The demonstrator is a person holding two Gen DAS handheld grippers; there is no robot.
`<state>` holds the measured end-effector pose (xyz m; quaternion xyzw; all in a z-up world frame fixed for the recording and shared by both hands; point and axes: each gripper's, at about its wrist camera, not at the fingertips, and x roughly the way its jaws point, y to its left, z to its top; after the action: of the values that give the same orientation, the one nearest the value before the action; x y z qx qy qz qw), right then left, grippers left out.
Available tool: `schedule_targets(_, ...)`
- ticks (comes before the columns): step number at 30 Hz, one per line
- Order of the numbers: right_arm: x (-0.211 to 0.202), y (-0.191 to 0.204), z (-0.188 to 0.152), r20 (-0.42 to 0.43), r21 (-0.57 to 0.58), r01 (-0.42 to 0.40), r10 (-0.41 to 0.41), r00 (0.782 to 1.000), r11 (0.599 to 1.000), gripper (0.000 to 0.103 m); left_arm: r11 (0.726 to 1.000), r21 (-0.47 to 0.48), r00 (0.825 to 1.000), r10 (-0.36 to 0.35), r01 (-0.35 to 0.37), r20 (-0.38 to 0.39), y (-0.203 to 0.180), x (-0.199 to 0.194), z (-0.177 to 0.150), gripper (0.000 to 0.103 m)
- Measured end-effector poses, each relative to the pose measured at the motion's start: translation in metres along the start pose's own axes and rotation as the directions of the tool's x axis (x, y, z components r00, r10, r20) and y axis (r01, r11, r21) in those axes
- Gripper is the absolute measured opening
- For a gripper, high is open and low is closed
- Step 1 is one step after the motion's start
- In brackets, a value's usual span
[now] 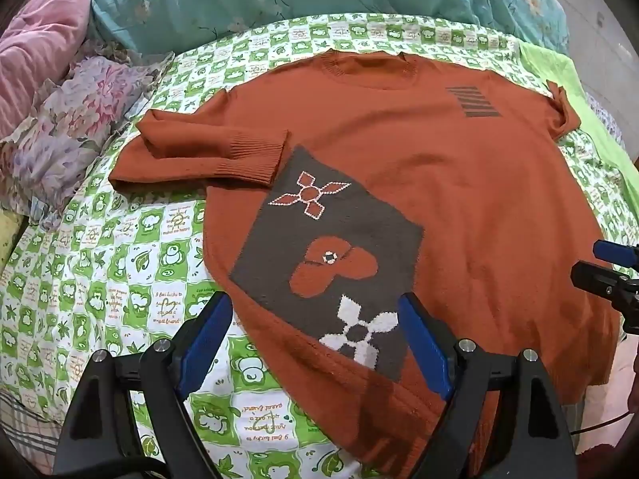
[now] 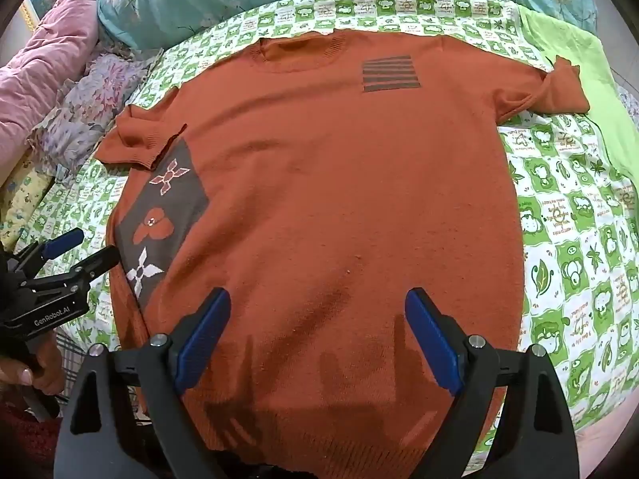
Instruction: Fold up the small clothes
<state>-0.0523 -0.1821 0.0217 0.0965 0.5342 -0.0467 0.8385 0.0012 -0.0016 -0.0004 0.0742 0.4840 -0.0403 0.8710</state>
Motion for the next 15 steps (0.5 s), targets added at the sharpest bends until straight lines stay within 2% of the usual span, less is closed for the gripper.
schedule_targets(15, 0.0019, 0.0035, -0.0012, 0.005, 0.022, 0.0, 0.0, 1.0, 1.0, 0.089, 1.0, 0.01, 1.0, 0.0, 0.0, -0.005, 0.0022, 0.0042, 0.0, 0.085)
